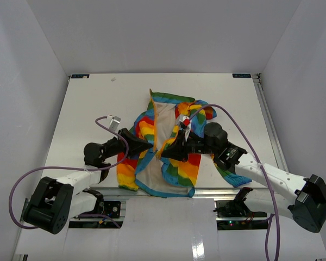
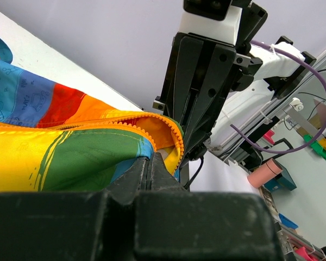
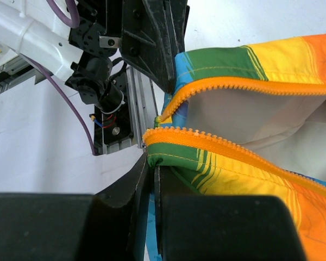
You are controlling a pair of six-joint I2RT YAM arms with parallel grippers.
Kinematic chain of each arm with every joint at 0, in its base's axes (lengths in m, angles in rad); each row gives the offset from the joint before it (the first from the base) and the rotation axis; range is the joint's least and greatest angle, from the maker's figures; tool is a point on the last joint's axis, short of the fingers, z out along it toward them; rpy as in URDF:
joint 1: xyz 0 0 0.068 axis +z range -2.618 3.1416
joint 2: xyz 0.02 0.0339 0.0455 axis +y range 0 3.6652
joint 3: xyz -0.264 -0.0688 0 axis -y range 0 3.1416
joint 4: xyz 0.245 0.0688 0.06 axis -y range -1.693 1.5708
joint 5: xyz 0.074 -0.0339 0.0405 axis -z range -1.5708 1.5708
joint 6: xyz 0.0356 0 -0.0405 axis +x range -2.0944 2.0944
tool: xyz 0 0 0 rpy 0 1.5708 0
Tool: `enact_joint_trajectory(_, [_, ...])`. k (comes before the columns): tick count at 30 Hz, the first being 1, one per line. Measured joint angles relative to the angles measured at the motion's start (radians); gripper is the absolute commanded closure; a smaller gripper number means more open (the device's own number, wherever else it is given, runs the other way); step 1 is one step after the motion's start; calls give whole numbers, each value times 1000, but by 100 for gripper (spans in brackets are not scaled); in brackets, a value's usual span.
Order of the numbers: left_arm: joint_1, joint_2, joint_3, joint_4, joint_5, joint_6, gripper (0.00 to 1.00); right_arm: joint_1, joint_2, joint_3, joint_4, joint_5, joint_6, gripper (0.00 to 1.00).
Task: Zip up the jacket
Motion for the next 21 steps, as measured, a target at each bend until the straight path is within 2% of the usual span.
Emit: enact_joint_trajectory(21, [-31,-23,-59,3,8,54,100,0,74,13,42,-21,61,92])
